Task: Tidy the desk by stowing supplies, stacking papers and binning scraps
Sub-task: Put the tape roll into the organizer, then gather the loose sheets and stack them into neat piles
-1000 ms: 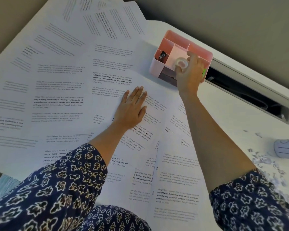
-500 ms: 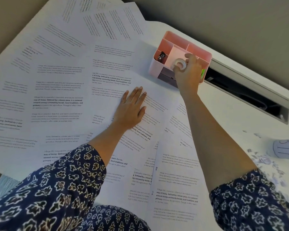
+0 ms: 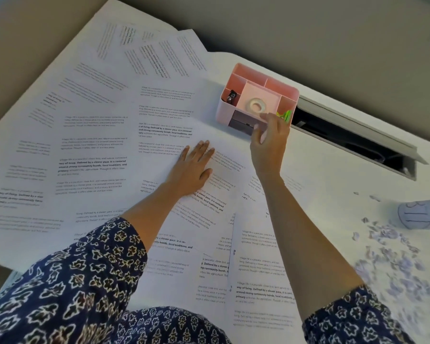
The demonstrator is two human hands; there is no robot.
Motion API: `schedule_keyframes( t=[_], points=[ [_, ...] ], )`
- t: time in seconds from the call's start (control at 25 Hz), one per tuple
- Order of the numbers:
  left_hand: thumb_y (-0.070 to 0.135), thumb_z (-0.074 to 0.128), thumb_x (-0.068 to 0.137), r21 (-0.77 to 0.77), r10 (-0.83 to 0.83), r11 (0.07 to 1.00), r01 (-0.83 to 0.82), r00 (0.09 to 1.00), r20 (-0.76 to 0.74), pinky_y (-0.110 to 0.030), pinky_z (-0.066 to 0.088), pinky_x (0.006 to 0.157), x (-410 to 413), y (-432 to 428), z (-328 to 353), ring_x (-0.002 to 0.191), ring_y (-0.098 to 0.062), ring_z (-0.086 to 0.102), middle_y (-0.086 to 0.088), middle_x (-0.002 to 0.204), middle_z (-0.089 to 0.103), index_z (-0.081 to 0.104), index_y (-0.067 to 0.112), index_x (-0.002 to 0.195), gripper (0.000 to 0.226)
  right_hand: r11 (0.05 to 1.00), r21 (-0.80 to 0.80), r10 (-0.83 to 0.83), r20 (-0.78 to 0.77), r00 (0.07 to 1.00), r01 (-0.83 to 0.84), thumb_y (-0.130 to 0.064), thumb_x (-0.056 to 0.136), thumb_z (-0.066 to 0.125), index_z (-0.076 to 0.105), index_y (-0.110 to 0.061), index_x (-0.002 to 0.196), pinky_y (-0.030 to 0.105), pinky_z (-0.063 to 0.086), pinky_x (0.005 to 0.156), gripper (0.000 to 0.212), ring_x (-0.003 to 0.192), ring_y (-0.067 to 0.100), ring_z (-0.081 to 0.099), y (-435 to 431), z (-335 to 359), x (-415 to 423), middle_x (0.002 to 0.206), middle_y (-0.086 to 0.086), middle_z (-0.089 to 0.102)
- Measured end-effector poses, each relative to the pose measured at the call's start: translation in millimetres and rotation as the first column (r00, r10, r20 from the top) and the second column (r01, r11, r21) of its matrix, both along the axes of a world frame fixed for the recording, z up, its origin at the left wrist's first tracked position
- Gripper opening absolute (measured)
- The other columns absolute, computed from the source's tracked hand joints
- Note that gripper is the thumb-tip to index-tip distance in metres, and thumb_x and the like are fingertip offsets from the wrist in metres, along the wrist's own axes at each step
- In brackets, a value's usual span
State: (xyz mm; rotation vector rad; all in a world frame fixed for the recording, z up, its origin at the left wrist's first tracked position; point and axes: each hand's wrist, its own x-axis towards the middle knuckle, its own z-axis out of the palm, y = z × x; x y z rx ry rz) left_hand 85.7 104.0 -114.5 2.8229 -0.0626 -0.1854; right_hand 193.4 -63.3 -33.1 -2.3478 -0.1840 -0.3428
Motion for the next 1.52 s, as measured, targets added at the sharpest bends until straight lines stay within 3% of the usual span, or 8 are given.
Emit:
schedule_keyframes(
  t=[0.2, 0.36, 0.48, 0.6, 0.96, 1.28, 1.4, 1.52],
  points=[
    [0.032, 0.040, 0.099, 0.000, 0.048, 0.999, -0.049, 0.995, 0.087, -0.046, 0.020, 0.118, -31, 5, 16, 0.146, -0.025, 0.025, -0.009, 0.158, 0.026, 0.033, 0.014, 0.148, 0.053, 0.999, -0.010, -0.054, -0.198, 0.979, 0.054, -0.023, 0.096, 0.055, 0.055, -0.018, 0.125, 0.024, 0.038, 0.100, 0.030, 0.125, 0.018, 0.043, -20, -16, -55, 0.133, 0.005, 0.053],
    [0.033, 0.040, 0.099, 0.054, 0.027, 0.998, -0.031, 0.997, 0.078, -0.044, 0.020, 0.118, -58, 0, 20, 0.146, -0.025, 0.025, -0.009, 0.159, 0.024, 0.034, 0.015, 0.148, 0.053, 0.997, -0.072, -0.054, -0.294, 0.954, 0.034, -0.022, 0.096, 0.053, 0.055, -0.019, 0.125, 0.023, 0.038, 0.086, 0.029, 0.123, 0.020, 0.041, -42, -30, -92, 0.131, 0.006, 0.052],
    [0.035, 0.043, 0.098, 0.050, 0.005, 0.999, -0.008, 0.997, 0.073, -0.044, 0.023, 0.116, -73, -13, 23, 0.143, -0.026, 0.030, -0.009, 0.157, 0.028, 0.038, 0.015, 0.146, 0.052, 0.989, -0.144, -0.079, -0.342, 0.936, 0.030, -0.018, 0.093, 0.055, 0.053, -0.017, 0.125, 0.028, 0.043, 0.080, 0.032, 0.121, 0.023, 0.039, -62, -38, -112, 0.130, 0.008, 0.051],
    [0.039, 0.046, 0.096, 0.061, -0.071, 0.996, 0.067, 0.995, 0.064, -0.045, 0.027, 0.114, -82, -36, 27, 0.140, -0.028, 0.036, -0.010, 0.155, 0.031, 0.042, 0.015, 0.143, 0.053, 0.979, -0.190, -0.138, -0.390, 0.911, 0.067, -0.015, 0.090, 0.055, 0.052, -0.014, 0.128, 0.037, 0.048, 0.084, 0.038, 0.121, 0.026, 0.037, -83, -42, -129, 0.128, 0.011, 0.051],
    [0.069, 0.049, 0.083, 0.136, -0.311, 0.935, 0.326, 0.943, -0.119, -0.046, 0.007, 0.121, -93, -106, 30, 0.149, -0.023, 0.009, -0.006, 0.163, 0.004, 0.020, 0.020, 0.153, 0.090, 0.910, -0.380, -0.340, -0.449, 0.826, 0.167, -0.027, 0.084, 0.063, 0.046, -0.015, 0.136, 0.045, 0.040, 0.096, 0.056, 0.126, 0.034, 0.035, -157, -39, -166, 0.137, 0.016, 0.044],
    [0.069, 0.049, 0.083, 0.183, -0.252, 0.944, 0.274, 0.958, -0.136, -0.048, 0.006, 0.121, -95, -124, 31, 0.149, -0.027, 0.004, -0.012, 0.162, 0.002, 0.016, 0.015, 0.153, 0.094, 0.872, -0.447, -0.429, -0.499, 0.753, 0.201, -0.026, 0.083, 0.063, 0.041, -0.012, 0.136, 0.045, 0.041, 0.094, 0.060, 0.123, 0.037, 0.039, -198, -38, -195, 0.134, 0.018, 0.046],
    [0.066, 0.047, 0.087, 0.192, -0.226, 0.949, 0.250, 0.964, -0.137, -0.047, 0.008, 0.121, -96, -124, 32, 0.149, -0.028, 0.005, -0.012, 0.162, 0.000, 0.014, 0.014, 0.153, 0.090, 0.885, -0.408, -0.429, -0.524, 0.736, 0.225, -0.020, 0.084, 0.059, 0.051, -0.009, 0.129, 0.044, 0.040, 0.092, 0.047, 0.122, 0.038, 0.038, -201, -39, -192, 0.129, 0.018, 0.049],
    [0.061, 0.041, 0.093, 0.163, -0.199, 0.963, 0.216, 0.973, -0.115, -0.046, 0.012, 0.121, -99, -120, 31, 0.149, -0.028, 0.008, -0.012, 0.162, 0.003, 0.016, 0.014, 0.153, 0.080, 0.910, -0.298, -0.410, -0.558, 0.722, 0.287, -0.016, 0.078, 0.053, 0.059, -0.011, 0.086, 0.033, 0.040, 0.068, 0.012, 0.095, 0.032, 0.048, -201, -40, -188, 0.095, 0.014, 0.052]
  ],
)
